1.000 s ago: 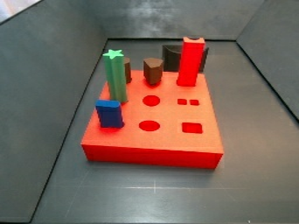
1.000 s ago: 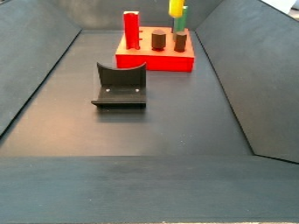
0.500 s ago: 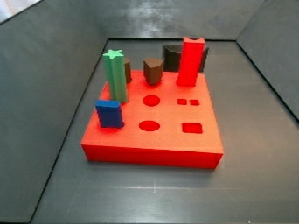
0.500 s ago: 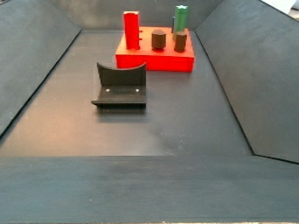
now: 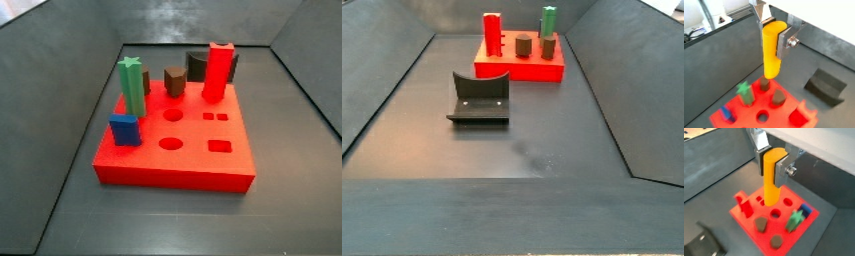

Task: Pick up the oval object. Move up. Move to above the board. Insert the oval object.
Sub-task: Move to above the board, then insert the oval object.

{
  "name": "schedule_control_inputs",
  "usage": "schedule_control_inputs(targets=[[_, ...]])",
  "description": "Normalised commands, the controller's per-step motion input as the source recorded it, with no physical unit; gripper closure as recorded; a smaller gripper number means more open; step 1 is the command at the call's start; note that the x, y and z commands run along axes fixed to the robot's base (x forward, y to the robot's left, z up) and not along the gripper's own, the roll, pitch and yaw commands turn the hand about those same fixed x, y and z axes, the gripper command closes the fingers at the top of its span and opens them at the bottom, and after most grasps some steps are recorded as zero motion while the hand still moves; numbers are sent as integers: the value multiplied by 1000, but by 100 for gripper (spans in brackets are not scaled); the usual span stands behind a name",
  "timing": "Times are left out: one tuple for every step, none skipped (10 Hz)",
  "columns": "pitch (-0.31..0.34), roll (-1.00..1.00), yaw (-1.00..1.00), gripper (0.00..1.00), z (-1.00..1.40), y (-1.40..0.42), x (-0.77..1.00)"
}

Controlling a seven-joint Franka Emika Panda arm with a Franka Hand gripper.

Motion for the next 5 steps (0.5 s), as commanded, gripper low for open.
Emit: schedule_control_inputs(targets=[[132,14,8,100,113,-703,154],[126,18,10,100,66,-358,110],[103,20,13,100,48,-225,80],[0,0,0,100,-43,0,0],[-83,11,-14,100,-320,-374,0]])
